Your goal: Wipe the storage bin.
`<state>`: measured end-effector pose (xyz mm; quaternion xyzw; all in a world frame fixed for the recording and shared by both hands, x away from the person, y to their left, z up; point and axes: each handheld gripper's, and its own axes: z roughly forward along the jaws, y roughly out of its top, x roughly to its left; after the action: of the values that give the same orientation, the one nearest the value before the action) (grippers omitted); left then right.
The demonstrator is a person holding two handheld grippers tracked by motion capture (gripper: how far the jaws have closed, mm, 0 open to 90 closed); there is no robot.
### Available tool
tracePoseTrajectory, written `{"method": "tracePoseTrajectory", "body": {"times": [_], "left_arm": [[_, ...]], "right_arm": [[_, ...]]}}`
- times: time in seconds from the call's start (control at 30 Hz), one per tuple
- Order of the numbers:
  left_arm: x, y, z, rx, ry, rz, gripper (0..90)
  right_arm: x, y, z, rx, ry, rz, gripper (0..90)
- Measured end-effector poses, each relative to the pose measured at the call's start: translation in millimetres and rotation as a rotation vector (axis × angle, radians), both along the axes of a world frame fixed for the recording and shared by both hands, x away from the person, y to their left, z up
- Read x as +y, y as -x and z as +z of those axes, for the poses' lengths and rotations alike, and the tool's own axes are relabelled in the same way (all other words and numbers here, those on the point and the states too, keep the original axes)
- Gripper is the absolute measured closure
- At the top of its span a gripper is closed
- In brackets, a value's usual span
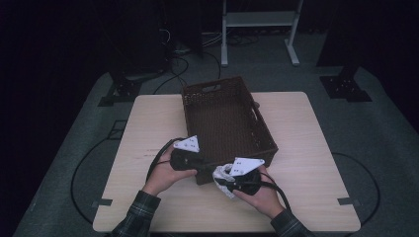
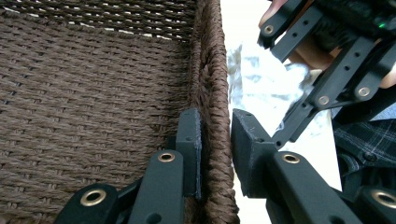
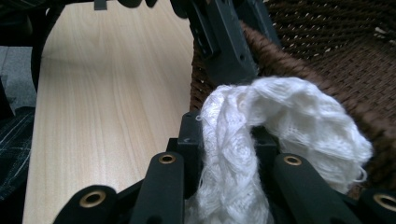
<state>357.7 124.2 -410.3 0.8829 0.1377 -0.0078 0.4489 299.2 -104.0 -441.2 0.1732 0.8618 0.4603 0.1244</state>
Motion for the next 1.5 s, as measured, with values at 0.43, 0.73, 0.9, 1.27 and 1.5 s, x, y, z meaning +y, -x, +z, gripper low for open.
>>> {"method": "tracePoseTrajectory", "body": {"times": [0.43,0.73,0.9,1.27,1.5], "left_arm": [[-0.3,0.2,0.1,0.003,0.003,0.001,72.3],[-0.4,0.2,0.6,0.003,0.003,0.003,72.2],[0.0,-0.4,0.9,-0.004,-0.003,-0.004,72.1],[-0.7,0.7,0.2,0.007,0.005,0.006,72.3],[-0.7,0.7,0.0,0.005,0.005,0.004,72.3]], "right_arm": [[17.4,-6.0,-34.9,0.066,0.090,0.010,72.3],[24.4,5.5,-23.2,0.037,0.045,0.033,72.3],[30.3,14.6,-11.7,0.002,-0.022,0.047,72.3],[40.5,10.1,-14.1,-0.008,-0.035,0.034,72.4],[44.9,5.1,-25.9,0.029,0.012,0.041,72.4]]}}
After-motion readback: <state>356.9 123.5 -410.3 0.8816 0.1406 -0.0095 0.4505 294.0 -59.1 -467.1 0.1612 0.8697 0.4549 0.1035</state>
